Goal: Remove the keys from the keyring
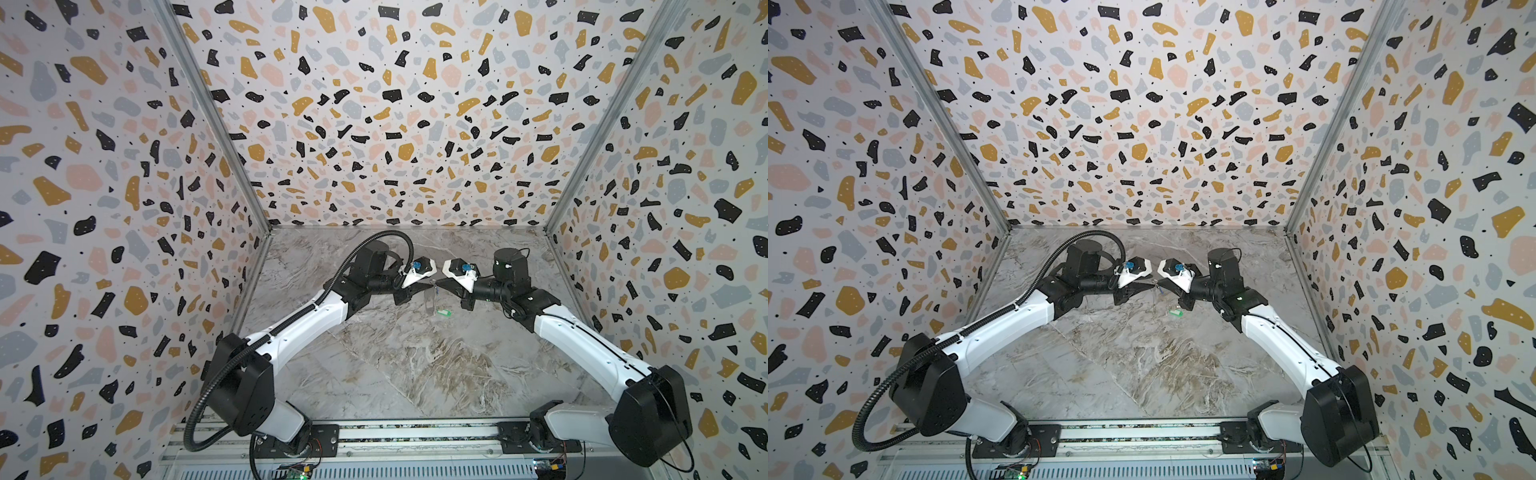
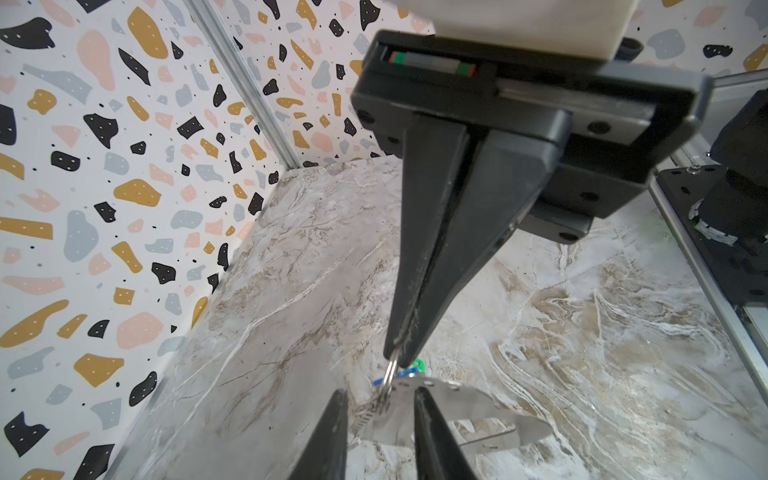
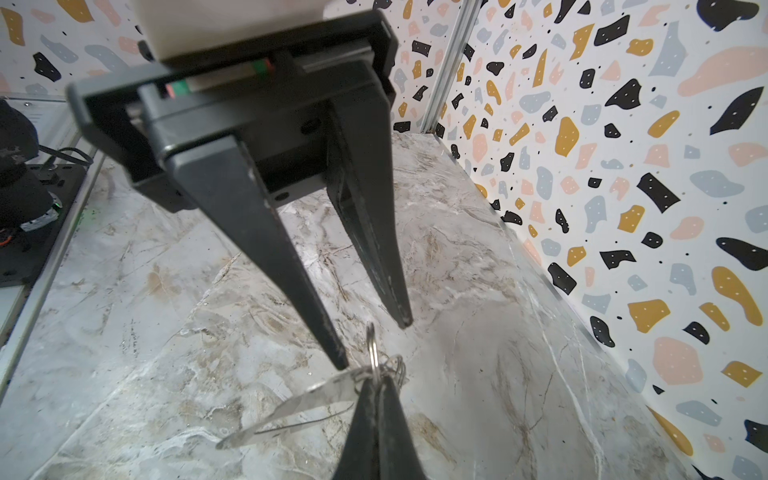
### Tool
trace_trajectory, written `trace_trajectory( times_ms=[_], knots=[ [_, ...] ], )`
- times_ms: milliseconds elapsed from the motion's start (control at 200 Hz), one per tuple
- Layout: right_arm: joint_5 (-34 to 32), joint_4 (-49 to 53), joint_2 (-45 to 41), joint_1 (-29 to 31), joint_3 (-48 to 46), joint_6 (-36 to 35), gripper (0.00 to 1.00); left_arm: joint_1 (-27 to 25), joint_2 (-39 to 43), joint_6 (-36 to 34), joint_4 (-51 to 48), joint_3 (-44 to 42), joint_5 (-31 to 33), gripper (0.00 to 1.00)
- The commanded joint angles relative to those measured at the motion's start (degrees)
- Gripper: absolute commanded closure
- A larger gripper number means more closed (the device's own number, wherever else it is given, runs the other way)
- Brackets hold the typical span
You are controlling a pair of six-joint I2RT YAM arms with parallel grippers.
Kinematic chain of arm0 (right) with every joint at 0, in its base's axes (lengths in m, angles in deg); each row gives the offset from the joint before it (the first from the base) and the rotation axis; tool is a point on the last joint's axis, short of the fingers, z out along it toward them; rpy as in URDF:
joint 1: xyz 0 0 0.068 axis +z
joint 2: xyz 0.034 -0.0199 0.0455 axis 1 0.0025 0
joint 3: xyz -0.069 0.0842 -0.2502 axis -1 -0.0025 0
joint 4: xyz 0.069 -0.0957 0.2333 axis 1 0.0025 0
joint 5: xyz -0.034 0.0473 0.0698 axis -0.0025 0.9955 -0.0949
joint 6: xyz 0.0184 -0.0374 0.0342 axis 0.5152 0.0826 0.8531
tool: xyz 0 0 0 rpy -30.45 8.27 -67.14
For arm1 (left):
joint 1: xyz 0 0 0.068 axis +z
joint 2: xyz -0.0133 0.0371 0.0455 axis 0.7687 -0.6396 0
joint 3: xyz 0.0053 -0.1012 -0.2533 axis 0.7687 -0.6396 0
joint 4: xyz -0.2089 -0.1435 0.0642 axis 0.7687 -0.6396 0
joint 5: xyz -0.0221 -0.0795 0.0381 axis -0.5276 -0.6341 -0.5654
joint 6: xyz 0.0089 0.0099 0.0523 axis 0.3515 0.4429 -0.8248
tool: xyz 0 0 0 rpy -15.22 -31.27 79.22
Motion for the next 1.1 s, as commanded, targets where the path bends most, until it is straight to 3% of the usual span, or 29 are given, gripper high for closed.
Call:
trace_trajectory(
  times_ms=[0,320,391,616,721,1091],
  knots=[
    [1.6,-0.6,-0.6,0.0,1.7,-0.4,0.98,-0.3,-0.2,0.8,2.7,0.9,-0.4,0.74],
    [2.2,-0.8,-1.1,0.0,2.0,-0.2,0.98,-0.9,-1.0,0.8,2.0,1.7,0.1,0.89],
    [2.4,-1.2,-1.3,0.0,2.0,-0.1,0.97,-0.9,-1.1,0.7,2.0,2.0,-0.3,1.00],
    [-4.1,-0.8,-3.1,-0.4,0.2,-2.4,0.64,-0.9,-1.1,3.7,5.7,1.6,-3.8,1.00],
    [-5.5,0.3,-4.4,-1.7,-1.3,-3.2,0.56,-0.9,-1.4,5.3,7.2,2.0,-4.8,1.00],
    [-4.2,-2.3,-6.1,-2.3,-6.1,-1.8,0.56,-0.8,-1.6,12.1,13.9,1.8,-6.4,1.00]
  ],
)
